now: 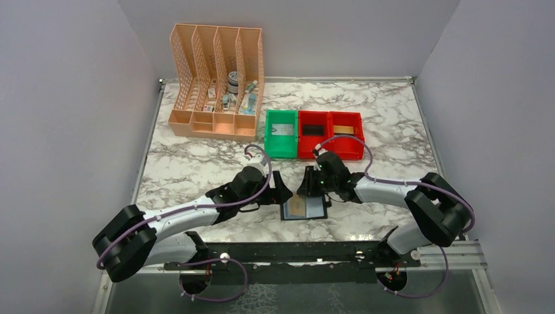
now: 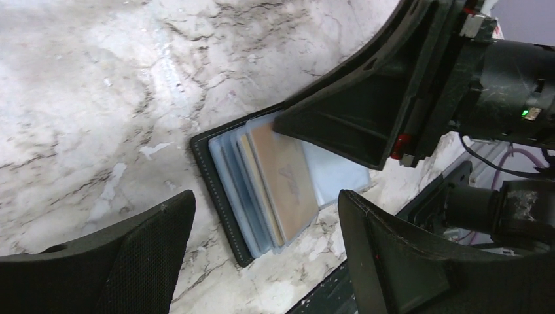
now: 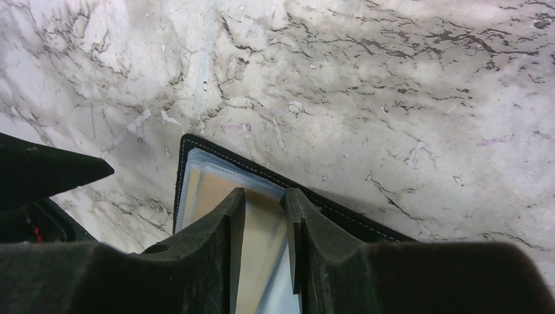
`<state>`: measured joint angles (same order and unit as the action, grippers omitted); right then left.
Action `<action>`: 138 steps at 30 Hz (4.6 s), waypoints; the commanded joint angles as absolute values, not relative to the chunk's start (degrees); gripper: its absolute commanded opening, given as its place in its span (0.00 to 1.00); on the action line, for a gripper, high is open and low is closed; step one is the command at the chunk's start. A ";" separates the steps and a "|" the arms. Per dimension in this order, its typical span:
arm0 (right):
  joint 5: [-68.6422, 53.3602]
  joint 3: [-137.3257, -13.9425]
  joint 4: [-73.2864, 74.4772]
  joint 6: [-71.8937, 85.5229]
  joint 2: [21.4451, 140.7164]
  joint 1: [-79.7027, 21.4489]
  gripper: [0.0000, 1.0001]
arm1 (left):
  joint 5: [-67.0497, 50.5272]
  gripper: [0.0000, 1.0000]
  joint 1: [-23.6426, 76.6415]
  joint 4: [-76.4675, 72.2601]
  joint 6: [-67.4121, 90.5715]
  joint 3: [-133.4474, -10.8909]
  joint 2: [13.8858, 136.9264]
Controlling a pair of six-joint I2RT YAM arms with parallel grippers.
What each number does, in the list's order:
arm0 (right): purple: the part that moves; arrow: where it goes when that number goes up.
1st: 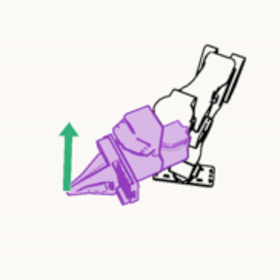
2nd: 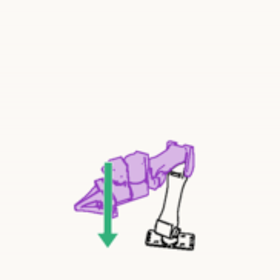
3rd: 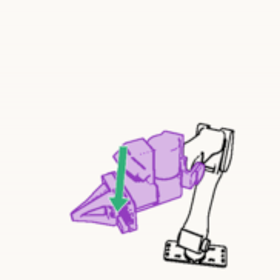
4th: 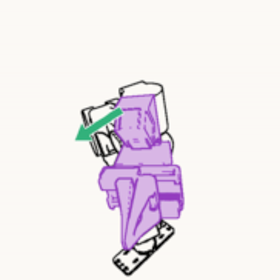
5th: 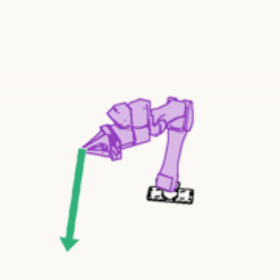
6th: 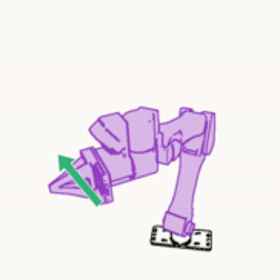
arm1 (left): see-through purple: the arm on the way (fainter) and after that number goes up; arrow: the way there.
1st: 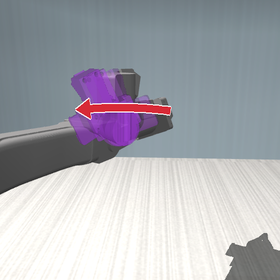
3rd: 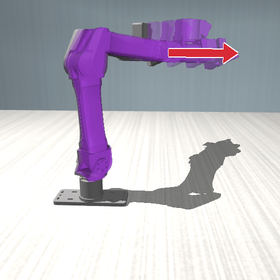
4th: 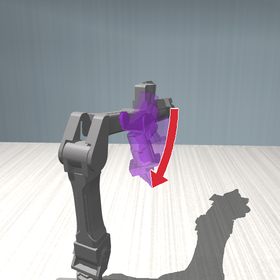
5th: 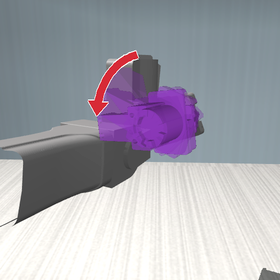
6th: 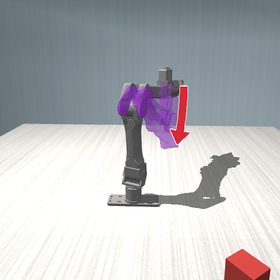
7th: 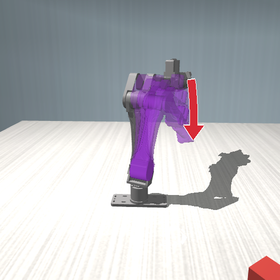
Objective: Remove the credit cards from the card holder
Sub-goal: Remove the credit card from the card holder.
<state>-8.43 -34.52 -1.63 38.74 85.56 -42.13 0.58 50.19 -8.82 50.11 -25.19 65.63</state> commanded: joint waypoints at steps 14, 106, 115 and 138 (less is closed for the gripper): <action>-12.67 -25.51 -6.68 44.02 83.92 -38.35 0.26 | -11.91 0.73 51.95 -16.63 46.08 -32.47 77.08; -22.50 -29.36 -5.74 41.84 76.26 -37.44 0.13 | 0.86 0.37 53.19 -3.35 46.43 -32.50 72.12; -17.75 -28.76 -5.40 46.59 83.05 -37.44 0.04 | -0.18 0.42 53.26 -4.99 47.11 -31.23 71.63; -10.00 -25.33 -1.66 48.29 85.14 -37.44 0.03 | -6.55 0.45 53.24 -10.69 46.10 -34.65 80.44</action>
